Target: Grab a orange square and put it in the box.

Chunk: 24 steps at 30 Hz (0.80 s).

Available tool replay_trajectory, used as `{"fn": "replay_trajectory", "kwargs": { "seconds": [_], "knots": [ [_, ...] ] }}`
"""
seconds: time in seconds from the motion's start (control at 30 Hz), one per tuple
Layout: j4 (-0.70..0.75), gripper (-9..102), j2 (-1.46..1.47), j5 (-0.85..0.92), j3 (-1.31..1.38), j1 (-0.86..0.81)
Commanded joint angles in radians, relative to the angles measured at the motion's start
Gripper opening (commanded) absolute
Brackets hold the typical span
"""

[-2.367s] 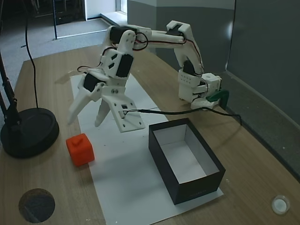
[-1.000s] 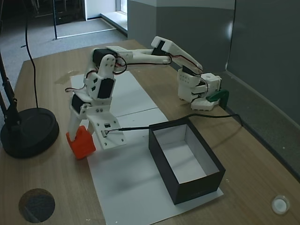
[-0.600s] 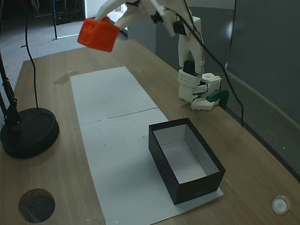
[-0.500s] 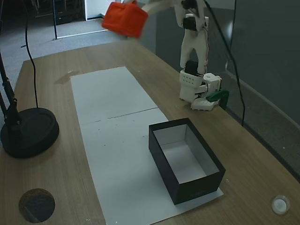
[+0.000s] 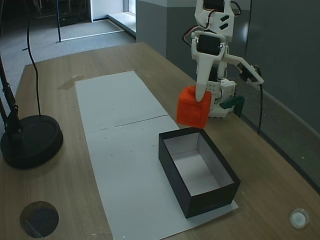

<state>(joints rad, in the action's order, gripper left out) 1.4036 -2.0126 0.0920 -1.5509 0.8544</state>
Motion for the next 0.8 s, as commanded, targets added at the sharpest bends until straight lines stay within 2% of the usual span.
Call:
{"fn": "replay_trajectory", "kwargs": {
  "seconds": [0.0,0.4,0.6,0.67,0.77],
  "knots": [
    [-0.094,1,-0.048,0.003,-0.100,0.008],
    [-0.347,1,-0.043,-0.011,-0.374,0.034],
    [-0.399,1,-0.043,-0.026,-0.430,0.071],
    [-0.399,6,-0.043,-0.052,-0.425,0.063],
    [-0.396,25,-0.043,-0.098,-0.420,0.037]
  ]
}}
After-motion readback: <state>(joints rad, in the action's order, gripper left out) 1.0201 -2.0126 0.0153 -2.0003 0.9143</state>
